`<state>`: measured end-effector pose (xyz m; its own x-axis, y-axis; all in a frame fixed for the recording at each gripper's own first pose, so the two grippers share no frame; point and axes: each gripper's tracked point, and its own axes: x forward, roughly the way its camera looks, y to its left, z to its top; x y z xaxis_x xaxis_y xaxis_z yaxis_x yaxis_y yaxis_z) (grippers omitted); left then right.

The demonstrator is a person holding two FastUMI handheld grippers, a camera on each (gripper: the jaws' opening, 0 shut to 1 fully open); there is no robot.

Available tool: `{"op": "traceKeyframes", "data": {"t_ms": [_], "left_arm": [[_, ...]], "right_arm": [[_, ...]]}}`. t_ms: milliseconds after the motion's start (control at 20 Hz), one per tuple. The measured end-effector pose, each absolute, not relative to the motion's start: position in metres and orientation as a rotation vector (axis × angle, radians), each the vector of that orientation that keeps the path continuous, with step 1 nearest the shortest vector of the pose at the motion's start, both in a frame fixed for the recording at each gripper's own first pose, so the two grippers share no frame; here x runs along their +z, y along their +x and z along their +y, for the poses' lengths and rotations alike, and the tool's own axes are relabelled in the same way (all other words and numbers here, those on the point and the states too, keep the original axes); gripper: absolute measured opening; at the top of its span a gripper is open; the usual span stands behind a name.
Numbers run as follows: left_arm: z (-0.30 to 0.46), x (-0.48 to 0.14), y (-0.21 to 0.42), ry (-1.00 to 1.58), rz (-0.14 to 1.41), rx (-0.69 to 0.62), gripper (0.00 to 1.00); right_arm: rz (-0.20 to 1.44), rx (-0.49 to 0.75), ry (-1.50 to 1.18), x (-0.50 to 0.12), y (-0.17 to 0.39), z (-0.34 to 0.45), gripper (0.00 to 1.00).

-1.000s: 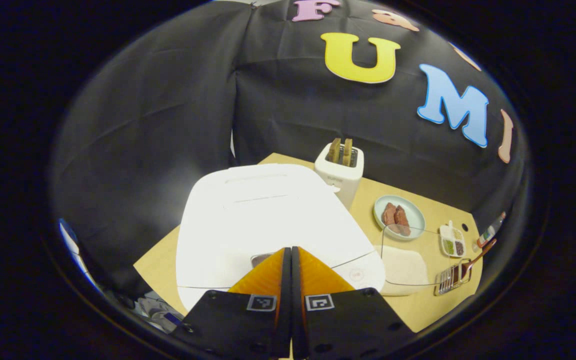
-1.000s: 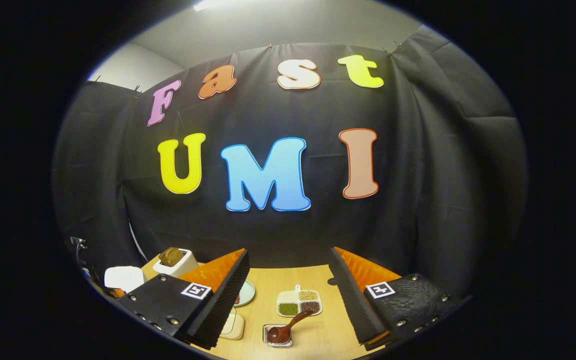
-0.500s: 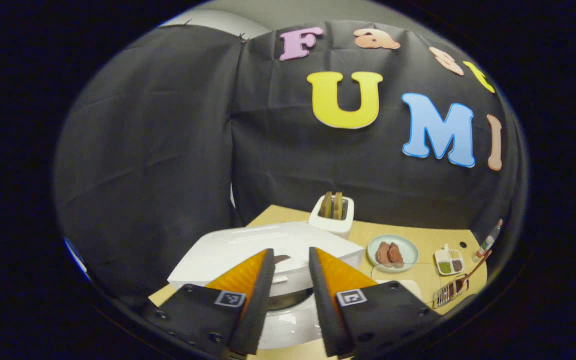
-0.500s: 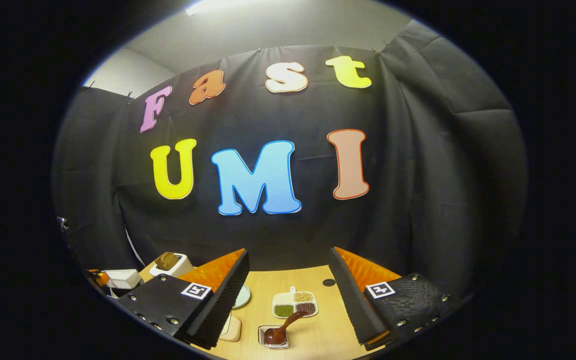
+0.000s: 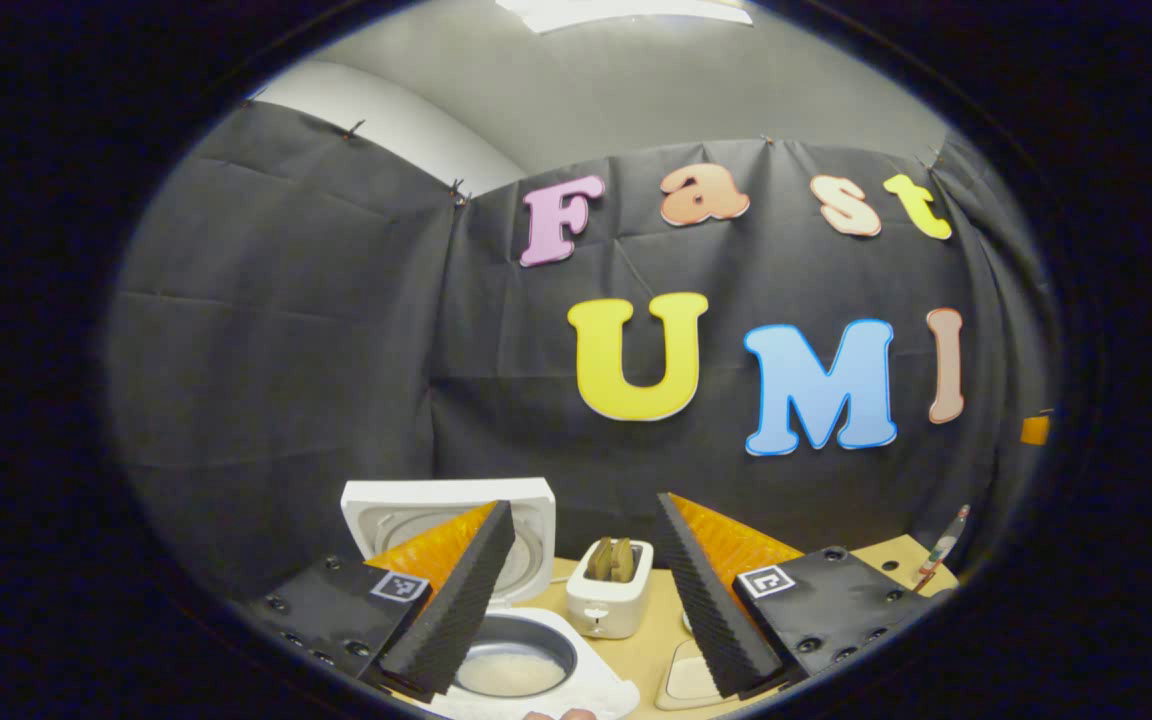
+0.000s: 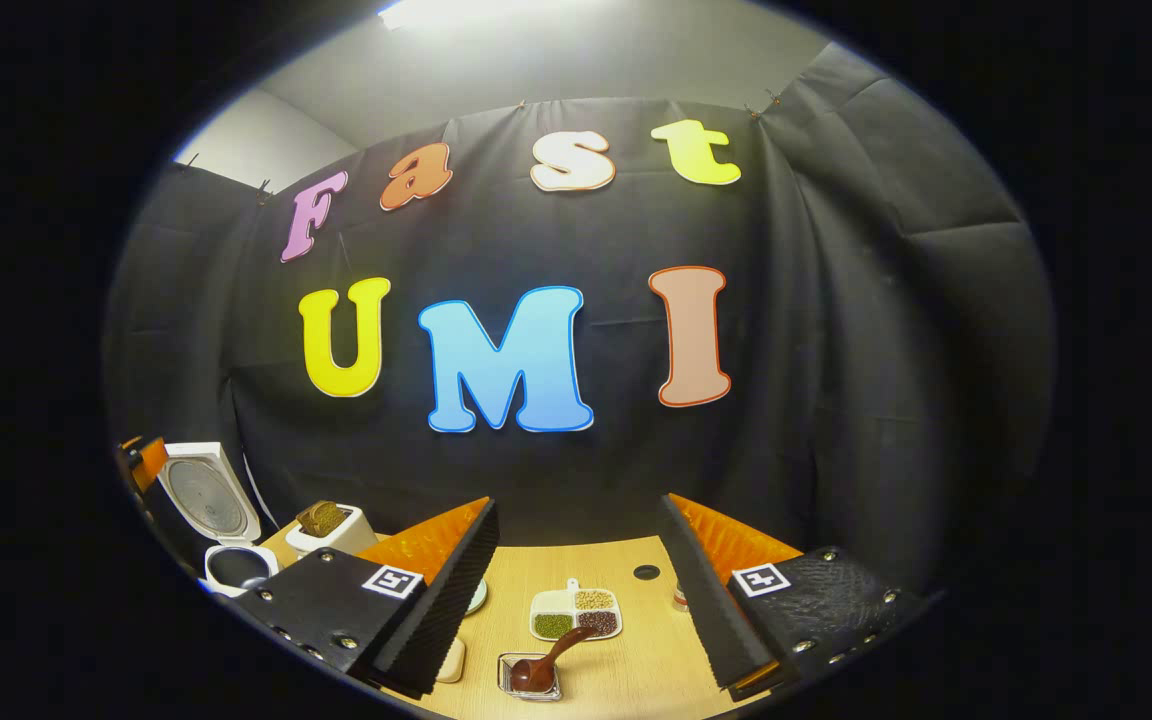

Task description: Close the left gripper, press the button to open the rice cooker; take a wooden spoon from the chopstick holder with the right hand, scoop a spoonful of rice and pour it into the rice cooker, then put the wooden spoon back into the chopstick holder.

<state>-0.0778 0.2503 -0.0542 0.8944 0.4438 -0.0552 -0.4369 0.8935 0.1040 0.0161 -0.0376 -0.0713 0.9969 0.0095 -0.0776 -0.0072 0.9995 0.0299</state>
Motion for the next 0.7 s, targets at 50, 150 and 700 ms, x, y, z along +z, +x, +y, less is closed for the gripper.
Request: {"op": "traceKeyframes", "data": {"t_ms": [50, 150, 700], "left_arm": [[0.241, -0.045, -0.076, 0.087, 0.060, 0.437, 1.00], [0.225, -0.033, -0.071, 0.067, 0.042, 0.405, 0.96], [0.178, -0.050, -0.058, 0.087, 0.079, 0.310, 0.96]], "right_arm": [[0.063, 0.008, 0.031, -0.064, 0.015, -0.037, 0.97], [0.030, 0.003, 0.023, -0.053, 0.014, -0.037, 0.97], [-0.004, 0.054, 0.012, -0.068, 0.018, -0.031, 0.97]]}}
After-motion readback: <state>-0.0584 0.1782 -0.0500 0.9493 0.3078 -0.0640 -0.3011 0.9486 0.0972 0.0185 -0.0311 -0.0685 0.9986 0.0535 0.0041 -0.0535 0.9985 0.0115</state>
